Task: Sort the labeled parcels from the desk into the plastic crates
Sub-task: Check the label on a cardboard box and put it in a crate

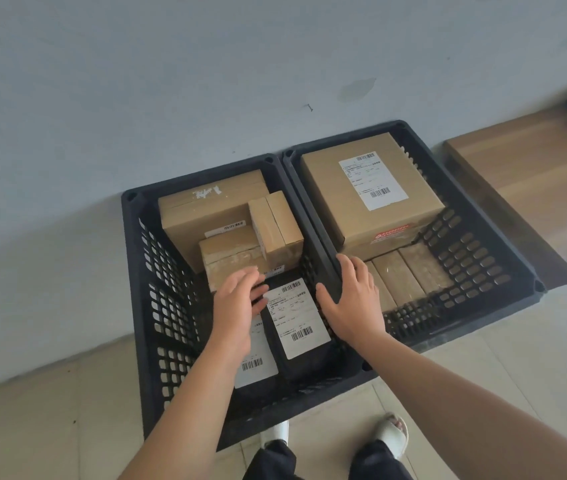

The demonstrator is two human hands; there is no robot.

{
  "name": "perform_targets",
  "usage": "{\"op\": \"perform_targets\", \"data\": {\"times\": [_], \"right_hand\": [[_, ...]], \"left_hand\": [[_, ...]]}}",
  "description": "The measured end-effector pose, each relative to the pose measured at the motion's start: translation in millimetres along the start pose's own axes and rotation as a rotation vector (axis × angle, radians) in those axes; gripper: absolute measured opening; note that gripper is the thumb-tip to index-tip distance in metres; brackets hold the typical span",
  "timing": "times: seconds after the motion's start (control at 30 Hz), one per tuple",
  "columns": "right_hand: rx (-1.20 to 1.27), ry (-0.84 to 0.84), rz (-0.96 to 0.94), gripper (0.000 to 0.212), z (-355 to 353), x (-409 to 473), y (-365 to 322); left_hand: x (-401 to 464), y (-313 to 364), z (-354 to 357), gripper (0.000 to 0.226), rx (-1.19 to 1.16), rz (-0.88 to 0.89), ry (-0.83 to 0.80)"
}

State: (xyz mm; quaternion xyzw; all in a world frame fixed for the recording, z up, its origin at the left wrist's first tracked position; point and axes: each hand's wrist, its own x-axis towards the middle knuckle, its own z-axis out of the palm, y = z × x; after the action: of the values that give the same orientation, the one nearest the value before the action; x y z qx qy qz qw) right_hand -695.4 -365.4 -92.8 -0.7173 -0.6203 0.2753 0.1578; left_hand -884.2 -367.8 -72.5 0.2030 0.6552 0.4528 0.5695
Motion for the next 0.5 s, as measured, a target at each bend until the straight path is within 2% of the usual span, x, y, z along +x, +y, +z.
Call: {"op": "perform_targets", "data": {"times": [0.13,0.23,0.5], "right_hand": [[0.31,0.088,0.03,0.062,-28,-10,5],[0.483,0.198,0.023,0.055,-77,-21,28],[0.798,0.491,0.181,0.037,-208,-68,164]], "left_hand": [[-38,7,35,0.017,0.021,0.021,-0.054],[-63,10,82,0.016,0.065,0.054,-0.113],[-135,-1,256,0.017,0.233,0.091,-0.43]]}}
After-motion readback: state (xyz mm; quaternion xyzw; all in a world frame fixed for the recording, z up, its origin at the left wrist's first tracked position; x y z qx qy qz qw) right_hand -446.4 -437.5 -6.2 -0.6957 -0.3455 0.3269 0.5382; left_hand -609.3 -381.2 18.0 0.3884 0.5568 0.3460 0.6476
